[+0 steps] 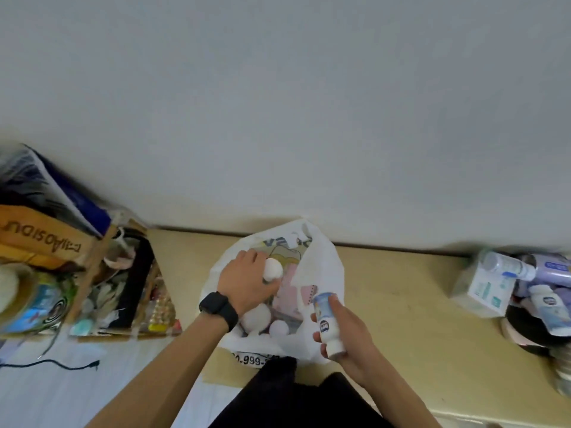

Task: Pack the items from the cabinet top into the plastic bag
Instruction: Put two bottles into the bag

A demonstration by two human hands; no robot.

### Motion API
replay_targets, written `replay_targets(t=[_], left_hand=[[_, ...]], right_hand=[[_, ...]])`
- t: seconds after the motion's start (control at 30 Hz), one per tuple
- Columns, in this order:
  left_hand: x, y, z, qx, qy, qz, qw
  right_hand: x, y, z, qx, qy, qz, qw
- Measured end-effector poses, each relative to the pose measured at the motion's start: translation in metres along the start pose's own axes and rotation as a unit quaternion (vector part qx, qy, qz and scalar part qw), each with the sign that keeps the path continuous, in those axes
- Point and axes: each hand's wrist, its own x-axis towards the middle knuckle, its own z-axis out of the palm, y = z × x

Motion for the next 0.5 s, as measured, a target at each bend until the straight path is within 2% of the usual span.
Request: replay_targets(t=[0.13, 0.23, 0.5], left_hand=[[0.048, -0.005, 0.008, 0.087, -0.056, 0.091, 0.991], [0.079, -0.006, 0.02, 0.155, -0.097, 0.125, 0.975], [0.107, -0.012, 0.054, 0.253, -0.12, 0.096, 0.955]], right_hand=[[0.0, 0.007, 0.02, -0.032, -0.001, -0.004, 0.999], [-0.009, 0.015, 0.021, -0.038, 0.041, -0.014, 0.998], [-0.039, 0.042, 0.01, -0.066, 0.124, -0.037, 0.989]])
